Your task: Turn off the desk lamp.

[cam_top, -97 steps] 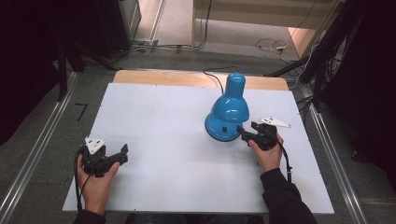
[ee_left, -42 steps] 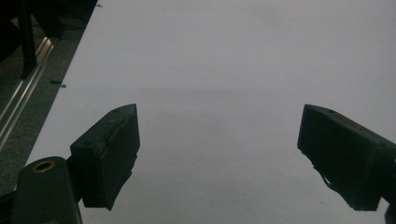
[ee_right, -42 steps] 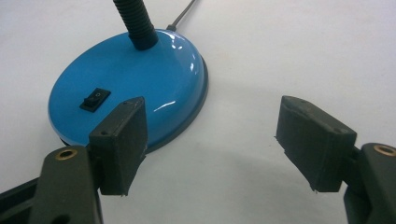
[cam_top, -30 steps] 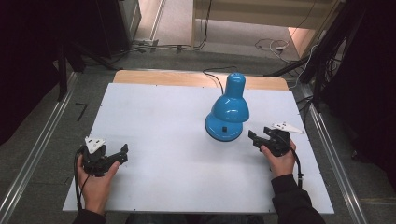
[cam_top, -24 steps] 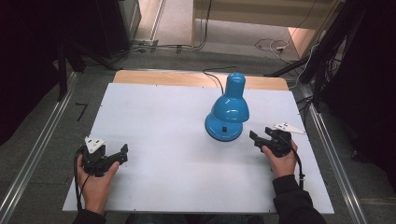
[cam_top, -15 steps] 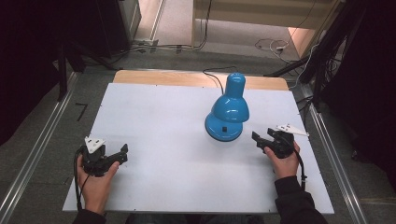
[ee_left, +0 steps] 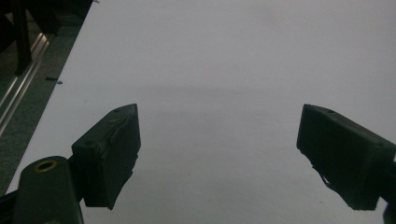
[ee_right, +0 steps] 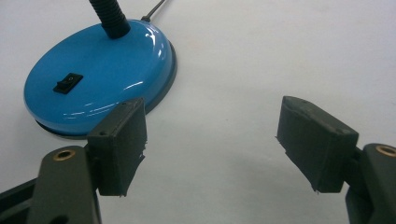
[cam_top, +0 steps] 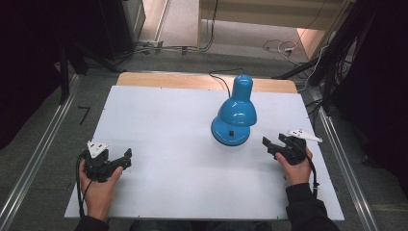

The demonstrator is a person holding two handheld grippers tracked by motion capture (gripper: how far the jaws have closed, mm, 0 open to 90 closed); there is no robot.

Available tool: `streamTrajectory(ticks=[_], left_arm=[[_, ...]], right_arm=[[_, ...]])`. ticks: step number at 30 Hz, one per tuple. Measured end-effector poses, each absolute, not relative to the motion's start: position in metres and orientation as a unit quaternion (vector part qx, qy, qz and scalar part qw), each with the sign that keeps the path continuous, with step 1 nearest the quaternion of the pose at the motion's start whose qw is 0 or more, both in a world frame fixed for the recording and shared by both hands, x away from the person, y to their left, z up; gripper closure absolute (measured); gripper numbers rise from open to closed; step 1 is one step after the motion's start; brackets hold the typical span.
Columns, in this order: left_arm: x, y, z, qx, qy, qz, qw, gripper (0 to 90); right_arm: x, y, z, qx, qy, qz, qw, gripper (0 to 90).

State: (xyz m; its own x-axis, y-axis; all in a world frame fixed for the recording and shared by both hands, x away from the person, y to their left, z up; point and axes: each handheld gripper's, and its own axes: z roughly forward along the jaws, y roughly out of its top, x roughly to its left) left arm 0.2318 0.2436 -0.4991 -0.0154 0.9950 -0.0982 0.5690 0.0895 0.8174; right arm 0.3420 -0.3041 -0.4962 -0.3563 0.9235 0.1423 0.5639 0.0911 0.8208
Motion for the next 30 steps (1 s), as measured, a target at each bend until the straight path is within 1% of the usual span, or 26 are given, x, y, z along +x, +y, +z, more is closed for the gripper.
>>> streamTrajectory(ticks=[30], left_arm=[[0.232,0.245,-0.499,0.599,0.652,0.294,0.360,14.5]], right_arm=[[0.331,-0.318,-0.494,0.531,0.704,0.417,0.220,22.5]])
